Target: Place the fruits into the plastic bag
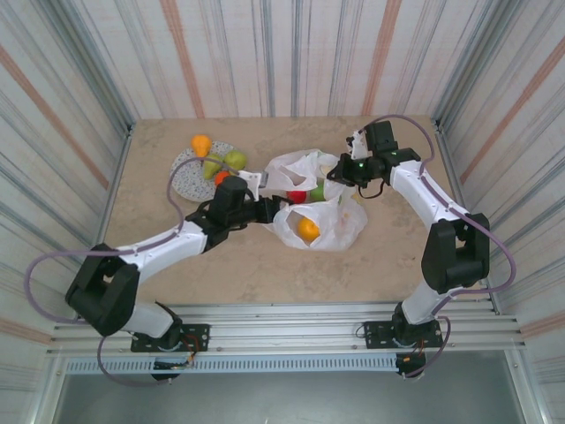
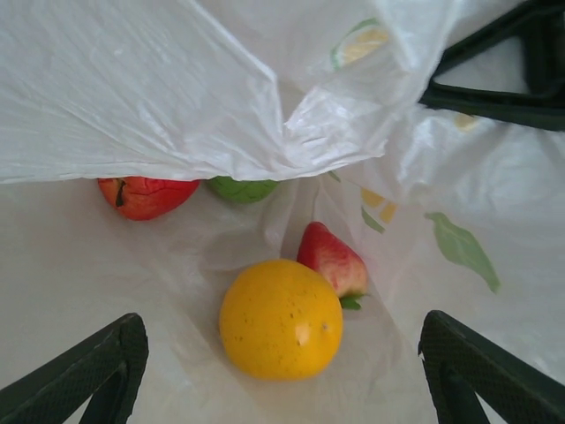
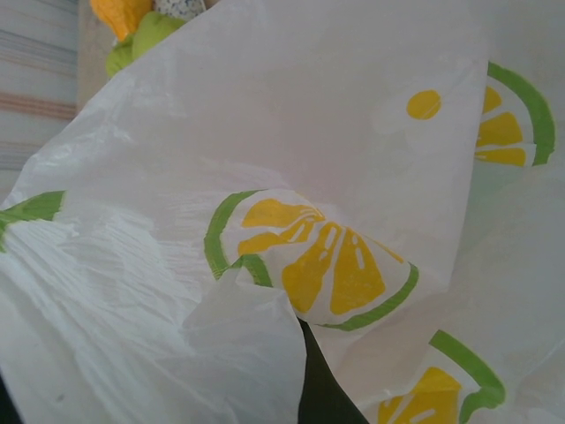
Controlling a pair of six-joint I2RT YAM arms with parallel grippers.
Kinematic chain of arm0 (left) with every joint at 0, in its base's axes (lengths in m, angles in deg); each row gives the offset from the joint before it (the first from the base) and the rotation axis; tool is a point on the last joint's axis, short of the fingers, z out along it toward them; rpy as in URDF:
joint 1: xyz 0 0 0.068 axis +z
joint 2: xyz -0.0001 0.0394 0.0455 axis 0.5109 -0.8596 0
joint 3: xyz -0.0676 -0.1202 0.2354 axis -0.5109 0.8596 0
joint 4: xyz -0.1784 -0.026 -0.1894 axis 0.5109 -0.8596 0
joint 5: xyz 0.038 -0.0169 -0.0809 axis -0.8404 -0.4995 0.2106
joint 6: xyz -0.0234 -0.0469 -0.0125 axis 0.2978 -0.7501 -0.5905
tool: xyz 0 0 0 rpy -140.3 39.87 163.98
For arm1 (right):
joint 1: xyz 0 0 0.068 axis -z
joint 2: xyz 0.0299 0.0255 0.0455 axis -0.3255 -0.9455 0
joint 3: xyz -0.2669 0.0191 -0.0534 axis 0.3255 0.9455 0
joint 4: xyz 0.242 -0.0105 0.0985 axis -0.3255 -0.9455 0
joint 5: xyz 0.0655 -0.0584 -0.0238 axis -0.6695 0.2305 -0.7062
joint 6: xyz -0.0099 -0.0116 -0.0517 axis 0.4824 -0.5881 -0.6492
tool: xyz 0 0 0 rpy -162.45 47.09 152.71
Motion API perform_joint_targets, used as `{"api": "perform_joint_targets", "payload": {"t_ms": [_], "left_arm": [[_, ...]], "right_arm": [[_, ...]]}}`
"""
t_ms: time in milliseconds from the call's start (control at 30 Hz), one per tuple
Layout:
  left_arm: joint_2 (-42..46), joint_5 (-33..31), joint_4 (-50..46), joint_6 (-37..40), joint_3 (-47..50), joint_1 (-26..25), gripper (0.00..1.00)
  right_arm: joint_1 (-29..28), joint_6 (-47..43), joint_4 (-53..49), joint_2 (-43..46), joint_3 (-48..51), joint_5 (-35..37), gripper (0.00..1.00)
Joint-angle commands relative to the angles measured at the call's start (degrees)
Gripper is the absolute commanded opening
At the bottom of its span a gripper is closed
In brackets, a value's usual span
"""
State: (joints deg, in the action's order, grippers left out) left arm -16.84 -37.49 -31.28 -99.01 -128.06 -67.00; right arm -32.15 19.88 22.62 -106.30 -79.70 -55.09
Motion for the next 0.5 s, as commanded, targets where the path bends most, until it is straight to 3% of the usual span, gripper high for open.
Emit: {"api": "perform_joint_targets", "payload": {"t_ms": [0,333,467], "left_arm": [[5.5,3.0,-2.5,4.7,1.8,2.1,0.85],[16.6,4.8,-6.2,6.5,3.7,11.8,0.89],[17.7,1.0,-12.5,5.4,1.3,17.6,0.89]], "right_arm": [[0.1,-2.0,-1.5,0.3,0.4,-0.6,0.00],[0.1,-2.0,-1.4,0.0,0.3,-0.6,0.00],[0.1,-2.2,-1.5,0.3,0.4,-0.3,0.00]]}}
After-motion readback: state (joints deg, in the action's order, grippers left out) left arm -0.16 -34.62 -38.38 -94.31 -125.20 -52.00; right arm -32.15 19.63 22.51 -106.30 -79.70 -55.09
